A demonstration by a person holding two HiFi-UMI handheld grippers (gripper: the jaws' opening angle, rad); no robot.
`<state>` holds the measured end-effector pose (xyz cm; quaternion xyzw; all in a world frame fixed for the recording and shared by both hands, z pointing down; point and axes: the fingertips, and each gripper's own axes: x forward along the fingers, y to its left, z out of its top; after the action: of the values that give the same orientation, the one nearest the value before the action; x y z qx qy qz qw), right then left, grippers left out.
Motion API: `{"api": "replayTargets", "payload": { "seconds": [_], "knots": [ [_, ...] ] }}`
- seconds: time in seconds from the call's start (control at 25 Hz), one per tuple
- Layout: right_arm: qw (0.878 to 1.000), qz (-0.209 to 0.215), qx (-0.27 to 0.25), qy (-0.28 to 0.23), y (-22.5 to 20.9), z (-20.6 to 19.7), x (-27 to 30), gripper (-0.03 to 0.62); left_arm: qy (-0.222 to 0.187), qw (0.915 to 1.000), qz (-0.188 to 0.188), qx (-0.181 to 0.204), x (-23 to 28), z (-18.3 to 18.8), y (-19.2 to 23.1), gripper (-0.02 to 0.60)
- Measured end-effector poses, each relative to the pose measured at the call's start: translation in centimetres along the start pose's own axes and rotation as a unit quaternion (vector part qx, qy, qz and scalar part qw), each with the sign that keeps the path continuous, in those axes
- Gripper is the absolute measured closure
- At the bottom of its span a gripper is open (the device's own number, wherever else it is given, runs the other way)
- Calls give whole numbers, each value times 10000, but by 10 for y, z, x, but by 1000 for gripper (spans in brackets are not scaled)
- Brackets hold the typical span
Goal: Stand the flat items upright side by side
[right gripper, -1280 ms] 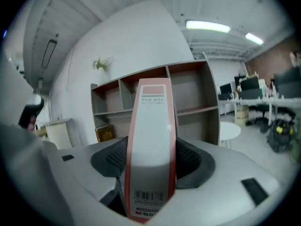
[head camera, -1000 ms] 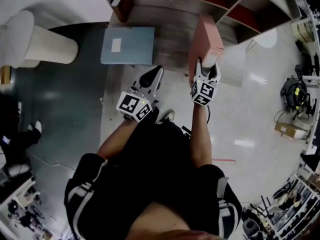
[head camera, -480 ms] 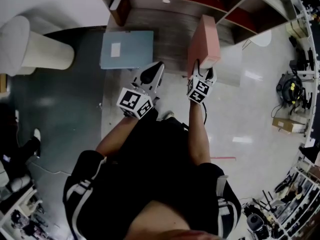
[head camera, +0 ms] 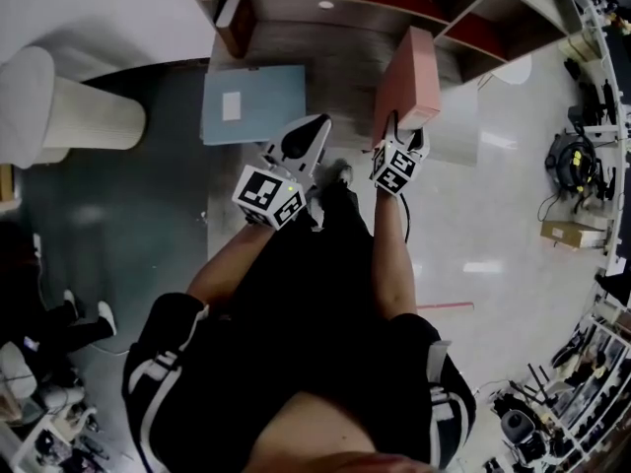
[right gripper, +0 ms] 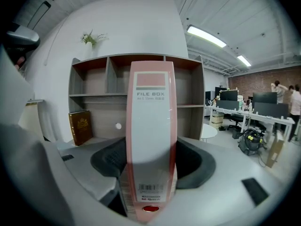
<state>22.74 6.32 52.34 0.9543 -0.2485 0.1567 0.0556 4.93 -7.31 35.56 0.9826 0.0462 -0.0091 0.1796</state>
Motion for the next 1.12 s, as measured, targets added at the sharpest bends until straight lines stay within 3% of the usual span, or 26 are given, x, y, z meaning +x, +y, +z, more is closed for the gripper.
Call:
{"api": "replayTargets", "payload": {
  "seconds": [1.12],
  "knots": [
    [9998, 26, -26, 178, -26, 21, 137, 295, 208, 9996, 154, -60, 121, -2, 49, 558]
  ]
}}
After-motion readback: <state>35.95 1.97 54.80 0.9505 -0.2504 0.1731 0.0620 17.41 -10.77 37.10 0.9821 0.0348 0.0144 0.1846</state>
